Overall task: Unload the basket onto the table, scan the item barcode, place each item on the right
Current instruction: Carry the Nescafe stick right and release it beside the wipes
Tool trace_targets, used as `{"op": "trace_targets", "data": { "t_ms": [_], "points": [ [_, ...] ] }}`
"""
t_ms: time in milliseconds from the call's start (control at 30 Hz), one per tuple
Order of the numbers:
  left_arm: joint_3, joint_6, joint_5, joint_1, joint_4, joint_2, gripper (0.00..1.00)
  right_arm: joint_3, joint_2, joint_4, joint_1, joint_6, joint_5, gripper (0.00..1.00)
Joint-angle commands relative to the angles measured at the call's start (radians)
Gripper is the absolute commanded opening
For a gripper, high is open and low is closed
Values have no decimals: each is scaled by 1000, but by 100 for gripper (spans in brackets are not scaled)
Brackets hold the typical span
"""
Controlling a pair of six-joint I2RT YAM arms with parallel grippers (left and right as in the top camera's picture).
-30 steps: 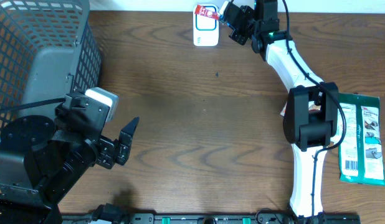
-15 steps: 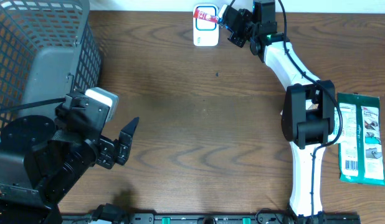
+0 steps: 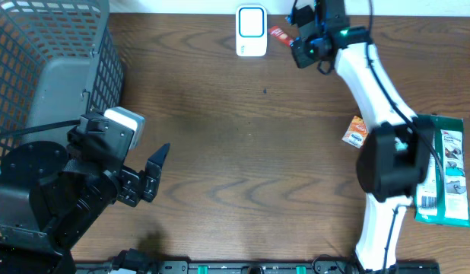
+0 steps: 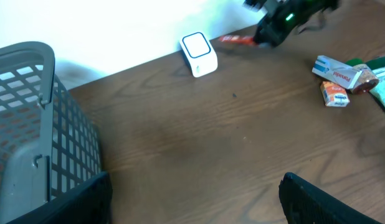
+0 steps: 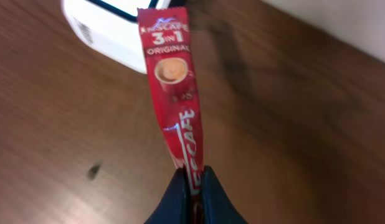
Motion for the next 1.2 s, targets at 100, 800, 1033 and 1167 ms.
{"op": "trace_targets", "data": {
  "t_ms": [100,800,1033,1167],
  "points": [
    [5,-5,-6,2,0,-1,86,9,-241,-272,-27,155,59,1],
    [5,-5,-6,2,0,-1,86,-1170,-1055,41,-420,577,370,1],
    [5,-5,-6,2,0,-1,86,-1241,-1006,185,-493,576,463,1],
    [5,-5,-6,2,0,-1,86,-1241,-974,199,-505,576,460,47]
  ]
}}
